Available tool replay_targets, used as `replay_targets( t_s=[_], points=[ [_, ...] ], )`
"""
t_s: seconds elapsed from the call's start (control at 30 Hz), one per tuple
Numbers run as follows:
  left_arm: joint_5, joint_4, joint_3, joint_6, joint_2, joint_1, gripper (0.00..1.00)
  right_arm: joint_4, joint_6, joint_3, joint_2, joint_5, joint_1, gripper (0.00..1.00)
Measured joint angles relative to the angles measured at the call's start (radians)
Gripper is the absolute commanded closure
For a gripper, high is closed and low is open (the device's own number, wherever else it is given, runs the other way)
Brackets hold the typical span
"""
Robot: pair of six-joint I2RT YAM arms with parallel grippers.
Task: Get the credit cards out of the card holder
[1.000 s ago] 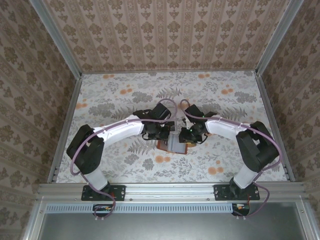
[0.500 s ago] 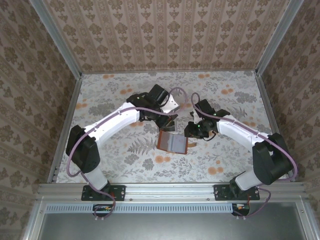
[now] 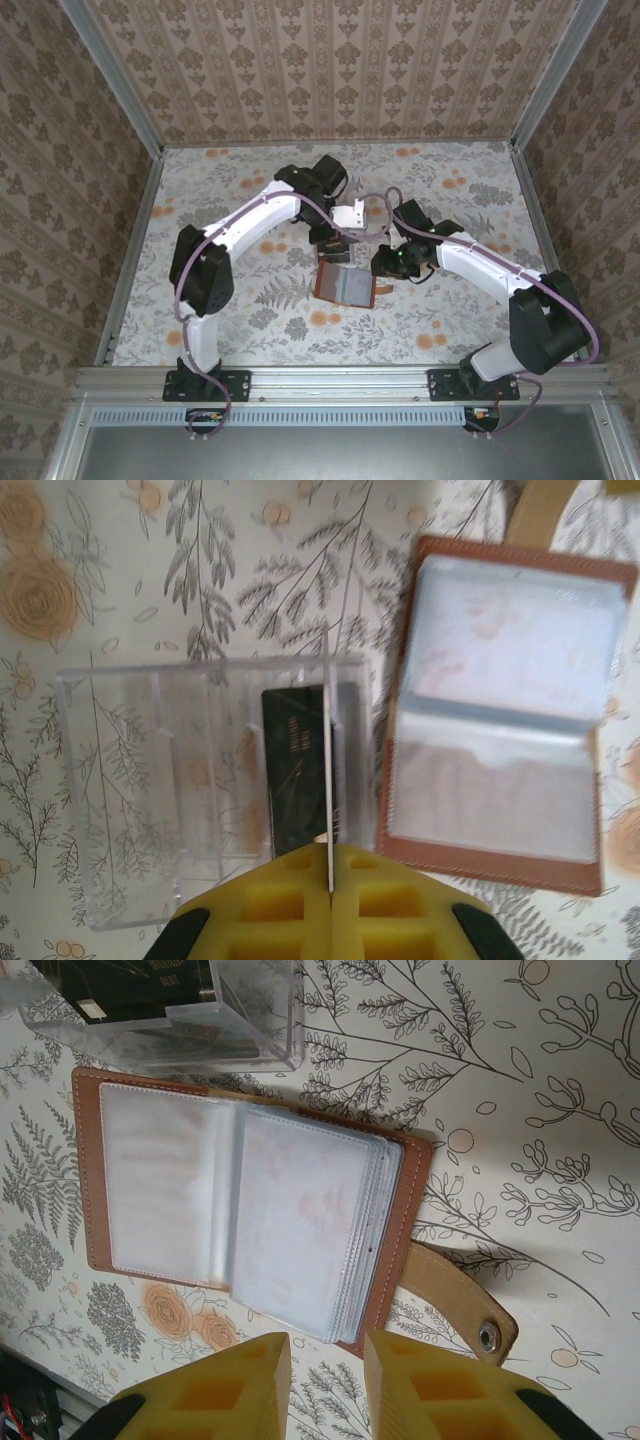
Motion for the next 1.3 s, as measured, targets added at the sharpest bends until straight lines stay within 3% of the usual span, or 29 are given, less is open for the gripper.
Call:
replay_targets(
  t_s=[0.6,0.67,0.73,0.8,1.1,1.3],
  points=[
    [-0.006,-0.193,0.191,0.087,0.220,0.034,1.00,-0.003,0.019,-0.013,0.000,0.000,0.000,0.72],
    [-0.014,-0.203,0.200,0.086,0.227,0.034,0.95,-0.003,0.019,-0.013,0.000,0.000,0.000,0.72],
    [-0.031,-0.208,0.212,0.081,0.232,0.034,0.82,-0.003,0.019,-0.013,0.000,0.000,0.000,0.72],
    [-0.056,-0.208,0.225,0.066,0.233,0.033,0.76,-0.003,0.019,-0.013,0.000,0.000,0.000,0.72],
    [-0.122,-0.201,0.240,0.016,0.231,0.031,0.74,0.001,0.023,-0.019,0.000,0.000,0.000,0.72],
    [-0.126,-0.110,0.166,-0.106,0.159,0.011,0.75,0.016,0.026,-0.042,0.007,0.000,0.000,0.72]
  ],
)
